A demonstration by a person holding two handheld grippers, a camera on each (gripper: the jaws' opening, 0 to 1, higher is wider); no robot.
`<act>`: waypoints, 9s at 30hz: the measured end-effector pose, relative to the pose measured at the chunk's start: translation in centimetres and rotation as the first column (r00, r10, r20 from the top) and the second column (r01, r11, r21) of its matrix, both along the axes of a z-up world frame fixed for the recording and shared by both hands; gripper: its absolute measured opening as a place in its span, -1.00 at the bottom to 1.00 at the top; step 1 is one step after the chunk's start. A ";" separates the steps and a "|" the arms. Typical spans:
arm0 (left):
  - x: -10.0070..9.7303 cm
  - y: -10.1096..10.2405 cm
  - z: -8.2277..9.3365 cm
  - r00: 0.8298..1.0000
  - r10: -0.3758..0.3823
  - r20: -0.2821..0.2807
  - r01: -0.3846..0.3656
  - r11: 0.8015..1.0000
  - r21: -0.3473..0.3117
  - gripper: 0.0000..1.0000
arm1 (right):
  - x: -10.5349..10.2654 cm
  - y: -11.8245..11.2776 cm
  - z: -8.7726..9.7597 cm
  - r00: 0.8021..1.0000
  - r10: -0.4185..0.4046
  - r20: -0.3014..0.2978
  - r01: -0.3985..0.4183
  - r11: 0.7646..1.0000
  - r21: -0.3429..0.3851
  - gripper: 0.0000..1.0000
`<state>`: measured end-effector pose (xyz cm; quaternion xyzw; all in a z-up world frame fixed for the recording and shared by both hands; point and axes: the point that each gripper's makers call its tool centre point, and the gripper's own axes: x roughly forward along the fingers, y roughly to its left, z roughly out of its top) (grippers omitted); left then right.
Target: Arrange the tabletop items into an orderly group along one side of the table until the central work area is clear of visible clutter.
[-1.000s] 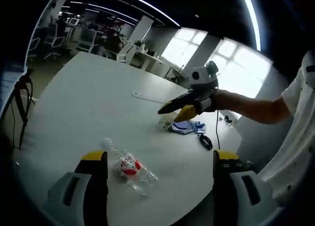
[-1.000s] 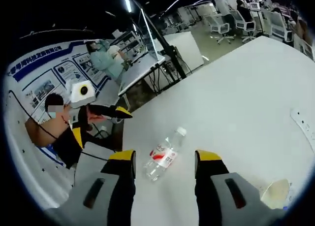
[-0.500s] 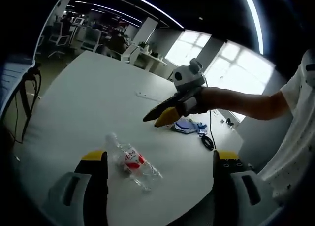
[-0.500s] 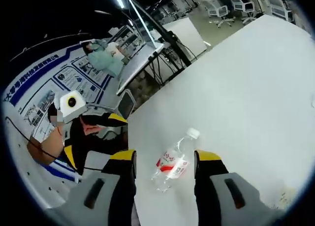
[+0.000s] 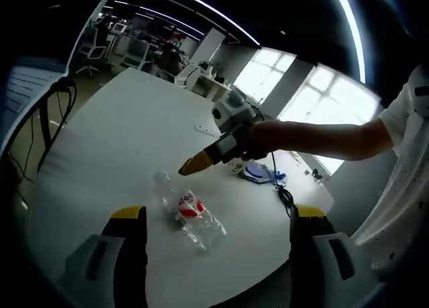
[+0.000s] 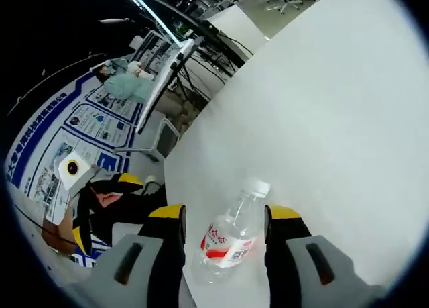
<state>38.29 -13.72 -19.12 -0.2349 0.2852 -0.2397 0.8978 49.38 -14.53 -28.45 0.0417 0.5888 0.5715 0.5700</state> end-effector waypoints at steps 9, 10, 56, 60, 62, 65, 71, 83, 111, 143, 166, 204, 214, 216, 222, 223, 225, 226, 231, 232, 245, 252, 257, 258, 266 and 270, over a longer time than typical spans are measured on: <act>-0.7 0.7 -0.7 1.000 0.030 -0.008 -0.030 0.999 -0.020 0.80 | 0.1 0.5 -2.0 0.992 -0.041 -0.116 0.038 0.999 -0.020 -0.15; -0.8 0.7 -0.8 0.999 0.032 -0.009 -0.033 0.999 -0.020 0.80 | 0.3 0.6 -2.3 0.991 -0.055 -0.126 0.053 0.998 -0.018 -0.15; -1.0 0.6 -4.6 0.996 0.060 -0.063 -0.064 0.996 -0.067 0.77 | -0.1 2.8 -3.7 0.924 -0.096 -0.370 0.169 0.971 0.171 -0.60; -0.7 0.5 -4.9 0.996 0.056 -0.066 -0.061 0.996 -0.071 0.76 | 0.0 2.8 -3.8 0.932 -0.089 -0.352 0.162 0.970 0.183 -0.61; -0.5 0.4 -5.1 0.996 0.052 -0.068 -0.057 0.996 -0.070 0.76 | 0.1 2.8 -3.7 0.933 -0.089 -0.349 0.163 0.968 0.190 -0.61; -0.3 0.3 -5.3 0.997 0.049 -0.066 -0.054 0.996 -0.076 0.76 | 0.1 2.7 -3.4 0.937 -0.084 -0.340 0.160 0.967 0.200 -0.62; 0.8 0.0 -6.1 0.997 0.040 -0.066 -0.046 0.995 -0.089 0.75 | -0.2 2.6 -2.4 0.949 -0.068 -0.308 0.145 0.961 0.235 -0.62; 3.2 -1.5 -7.8 0.998 -0.002 -0.063 -0.006 0.993 -0.118 0.70 | -0.8 2.0 0.1 0.977 -0.053 -0.205 0.115 0.947 0.299 -0.62; 6.8 -5.6 -11.0 0.992 -0.108 -0.069 0.090 0.970 -0.225 0.20 | -0.8 1.0 2.2 0.993 -0.042 -0.109 0.078 0.931 0.357 -0.62; 11.9 -12.6 -4.1 0.885 -0.453 0.107 0.461 0.885 -0.067 -0.22 | 3.6 -7.1 11.3 0.934 -0.293 0.206 0.159 0.854 0.495 -0.62; 16.6 -17.2 0.0 0.814 -0.519 0.261 0.541 0.841 -0.013 -0.24 | 8.0 -11.7 16.0 0.805 -0.430 0.409 0.146 0.811 0.566 -0.62; 23.4 -20.5 1.7 0.543 -0.804 0.242 0.730 0.594 0.336 -0.23 | 13.8 -15.8 18.7 0.504 -0.521 0.689 0.093 0.826 0.556 -0.61; 23.1 -21.2 -1.6 0.516 -0.828 0.218 0.746 0.560 0.360 -0.24 | 12.8 -16.0 15.6 0.440 -0.425 0.791 0.052 0.892 0.450 -0.61; 23.1 -21.2 -2.1 0.508 -0.835 0.213 0.746 0.550 0.375 -0.24 | 12.5 -16.0 15.1 0.433 -0.410 0.803 0.047 0.900 0.434 -0.61; 23.0 -21.3 -3.8 0.497 -0.847 0.189 0.747 0.528 0.403 -0.23 | 12.0 -15.9 13.4 0.392 -0.330 0.859 0.026 0.937 0.348 -0.61; 23.0 -21.3 -3.9 0.498 -0.847 0.189 0.745 0.529 0.406 -0.23 | 11.9 -16.0 13.2 0.384 -0.319 0.866 0.024 0.942 0.336 -0.61; 22.9 -21.3 -4.1 0.497 -0.846 0.192 0.741 0.530 0.412 -0.23 | 11.7 -16.0 12.9 0.376 -0.306 0.875 0.015 0.946 0.325 -0.61; 22.8 -21.3 -4.3 0.497 -0.847 0.187 0.744 0.527 0.411 -0.23 | 11.7 -16.1 12.8 0.376 -0.302 0.876 0.016 0.947 0.320 -0.61; 22.9 -21.3 -5.0 0.502 -0.846 0.178 0.740 0.527 0.418 -0.23 | 11.6 -16.4 12.0 0.370 -0.283 0.885 0.017 0.954 0.298 -0.60; 22.8 -21.3 -5.2 0.502 -0.847 0.174 0.739 0.525 0.421 -0.23 | 11.6 -16.5 11.8 0.373 -0.279 0.885 0.020 0.956 0.293 -0.60; 22.6 -21.8 -6.5 0.521 -0.837 0.169 0.735 0.540 0.409 -0.22 | 11.6 -17.3 10.5 0.390 -0.255 0.885 0.028 0.964 0.265 -0.60; 22.8 -21.8 -6.8 0.529 -0.832 0.168 0.732 0.548 0.405 -0.22 | 11.9 -17.4 10.1 0.396 -0.250 0.883 0.034 0.965 0.259 -0.60; 22.9 -21.9 -6.7 0.531 -0.830 0.172 0.730 0.551 0.403 -0.22 | 12.1 -17.5 10.1 0.404 -0.261 0.877 0.044 0.963 0.266 -0.59; 22.9 -21.8 -6.7 0.529 -0.831 0.173 0.731 0.550 0.404 -0.22 | 12.1 -17.5 10.1 0.406 -0.259 0.876 0.043 0.963 0.265 -0.59; 22.8 -22.0 -6.7 0.539 -0.823 0.180 0.725 0.562 0.398 -0.18 | 12.0 -17.6 10.0 0.416 -0.257 0.872 0.041 0.963 0.265 -0.58; 22.6 -22.1 -7.0 0.530 -0.830 0.172 0.730 0.550 0.405 -0.12 | 11.9 -17.5 10.0 0.412 -0.245 0.877 0.029 0.966 0.256 -0.58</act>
